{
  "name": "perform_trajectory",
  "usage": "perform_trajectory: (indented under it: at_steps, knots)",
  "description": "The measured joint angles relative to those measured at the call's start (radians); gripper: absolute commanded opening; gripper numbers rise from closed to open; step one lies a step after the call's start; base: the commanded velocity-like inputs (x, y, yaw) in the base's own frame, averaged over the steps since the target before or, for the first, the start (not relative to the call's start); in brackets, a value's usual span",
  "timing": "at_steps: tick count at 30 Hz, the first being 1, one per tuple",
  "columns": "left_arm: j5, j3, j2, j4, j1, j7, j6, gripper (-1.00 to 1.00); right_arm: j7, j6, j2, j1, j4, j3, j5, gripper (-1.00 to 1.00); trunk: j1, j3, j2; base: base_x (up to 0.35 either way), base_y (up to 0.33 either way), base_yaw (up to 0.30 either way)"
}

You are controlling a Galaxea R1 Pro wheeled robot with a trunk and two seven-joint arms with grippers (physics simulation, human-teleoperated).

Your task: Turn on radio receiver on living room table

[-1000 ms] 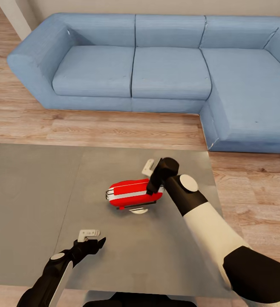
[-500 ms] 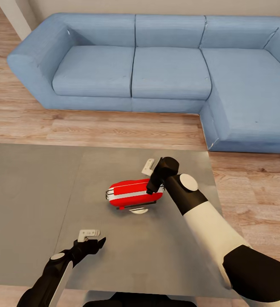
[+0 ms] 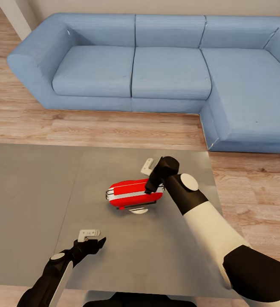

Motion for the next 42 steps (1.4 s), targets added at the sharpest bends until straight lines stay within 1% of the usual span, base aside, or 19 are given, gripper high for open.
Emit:
perform_trajectory:
  at_steps: [7,42]
  knots:
    - [0.000,0.000,0.000,0.000,0.000,0.000,0.000,1.00,0.000,0.000,0.000,0.000,-0.004,0.000,-0.014,1.00,0.000,0.000,0.000,0.000,0.000,0.000]
    - [0.000,0.000,0.001,0.000,0.000,0.000,0.000,1.00,-0.012,-0.003,0.000,0.000,0.014,0.002,-0.013,1.00,0.000,0.000,0.000,0.000,0.000,0.000]
